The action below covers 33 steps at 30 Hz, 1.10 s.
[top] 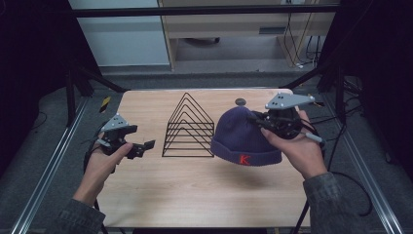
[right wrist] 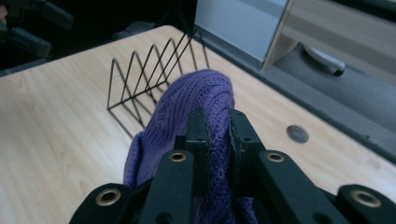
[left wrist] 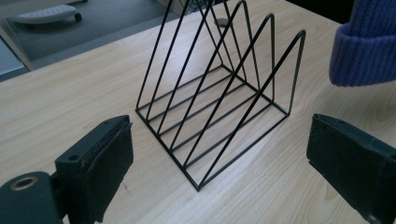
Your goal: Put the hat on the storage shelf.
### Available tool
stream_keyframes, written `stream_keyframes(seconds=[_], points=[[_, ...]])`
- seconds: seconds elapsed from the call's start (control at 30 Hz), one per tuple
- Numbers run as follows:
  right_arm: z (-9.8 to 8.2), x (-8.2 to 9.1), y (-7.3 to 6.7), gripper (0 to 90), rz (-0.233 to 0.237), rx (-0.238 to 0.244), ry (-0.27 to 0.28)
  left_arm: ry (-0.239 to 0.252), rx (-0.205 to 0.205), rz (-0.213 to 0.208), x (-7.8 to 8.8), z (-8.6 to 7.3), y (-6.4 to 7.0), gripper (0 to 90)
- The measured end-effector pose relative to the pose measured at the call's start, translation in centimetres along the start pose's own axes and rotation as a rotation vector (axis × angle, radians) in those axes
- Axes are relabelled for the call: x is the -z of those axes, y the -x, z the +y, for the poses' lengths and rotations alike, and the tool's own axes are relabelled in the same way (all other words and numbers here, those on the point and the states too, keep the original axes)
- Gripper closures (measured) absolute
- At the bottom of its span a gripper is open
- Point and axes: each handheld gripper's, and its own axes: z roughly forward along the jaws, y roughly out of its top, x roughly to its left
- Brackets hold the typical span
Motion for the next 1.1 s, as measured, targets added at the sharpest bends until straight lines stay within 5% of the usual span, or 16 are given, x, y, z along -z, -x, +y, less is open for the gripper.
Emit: stream_keyframes(seconds=[0.53, 1.1], points=[[7.7, -0.9, 1.8, 80.7, -0.08, 0.012, 0.093, 0.027, -0.032, -0.01, 1.2, 5.4, 0.1, 6.9], [13.2, -2.9, -0.2, 80.3, -0.06, 0.025, 0.155, 0.042, -0.068, -0.015, 0.9, 7.3, 1.0, 8.1]])
